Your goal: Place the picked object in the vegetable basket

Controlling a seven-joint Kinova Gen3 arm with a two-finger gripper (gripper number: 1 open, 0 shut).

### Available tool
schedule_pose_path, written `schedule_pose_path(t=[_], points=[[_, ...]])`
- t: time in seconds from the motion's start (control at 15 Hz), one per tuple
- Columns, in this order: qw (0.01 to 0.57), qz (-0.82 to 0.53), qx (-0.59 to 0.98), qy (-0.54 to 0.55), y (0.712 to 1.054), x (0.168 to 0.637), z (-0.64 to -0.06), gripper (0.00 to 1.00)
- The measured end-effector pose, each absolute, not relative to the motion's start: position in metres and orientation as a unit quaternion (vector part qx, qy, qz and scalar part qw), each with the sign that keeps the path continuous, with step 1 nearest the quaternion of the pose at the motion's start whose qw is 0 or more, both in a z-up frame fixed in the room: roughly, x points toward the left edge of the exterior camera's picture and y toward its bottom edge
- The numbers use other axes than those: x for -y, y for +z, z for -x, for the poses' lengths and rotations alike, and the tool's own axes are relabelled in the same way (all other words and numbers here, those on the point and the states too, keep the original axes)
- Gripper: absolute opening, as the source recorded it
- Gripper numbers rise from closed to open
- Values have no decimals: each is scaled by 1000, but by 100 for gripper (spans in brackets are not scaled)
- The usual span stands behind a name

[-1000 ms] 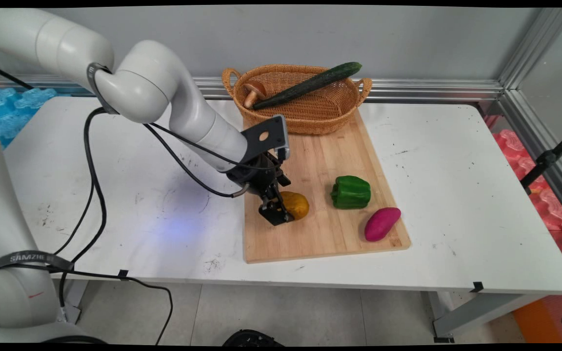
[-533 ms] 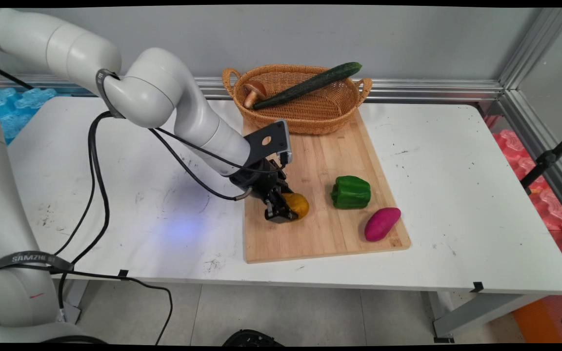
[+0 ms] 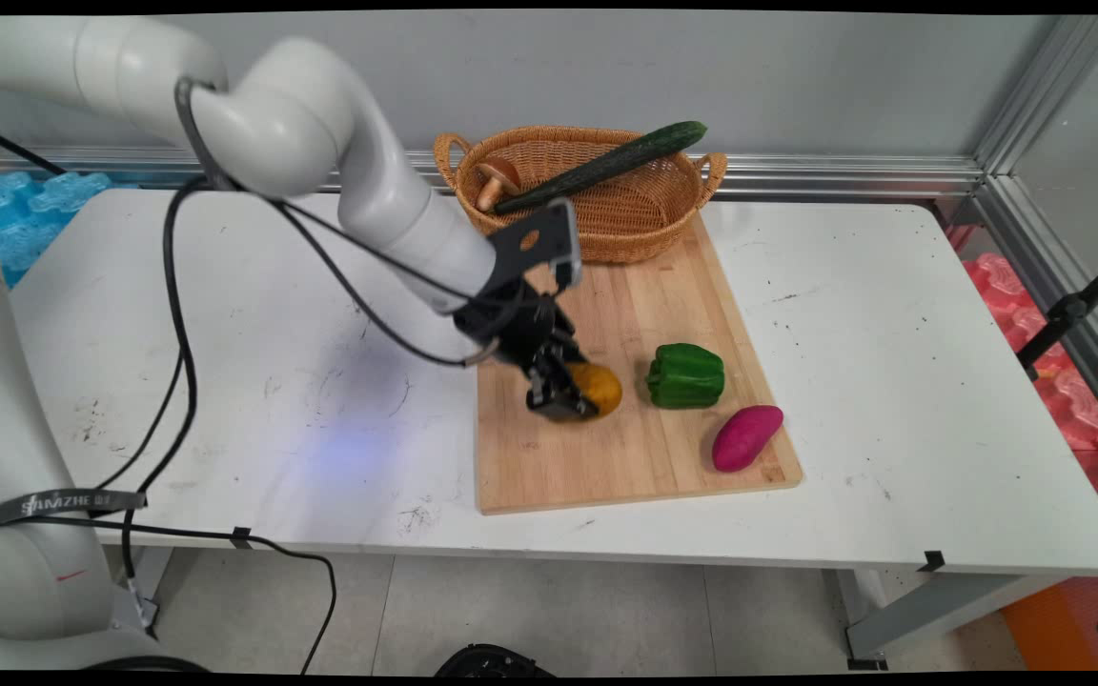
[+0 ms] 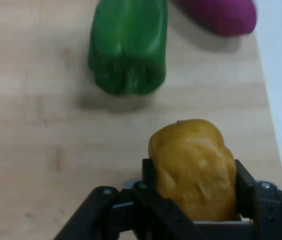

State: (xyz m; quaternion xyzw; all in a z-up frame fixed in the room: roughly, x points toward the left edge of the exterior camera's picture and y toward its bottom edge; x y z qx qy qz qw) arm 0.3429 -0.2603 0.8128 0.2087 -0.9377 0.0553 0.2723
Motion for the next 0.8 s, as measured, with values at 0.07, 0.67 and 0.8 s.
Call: schedule_pose_path(t=[0.07, 0.67, 0.8], points=[[276, -205, 938, 55, 820, 262, -343, 0], [318, -186, 924, 98, 900, 324, -349, 0], [325, -189, 919, 116, 912, 346, -351, 0]])
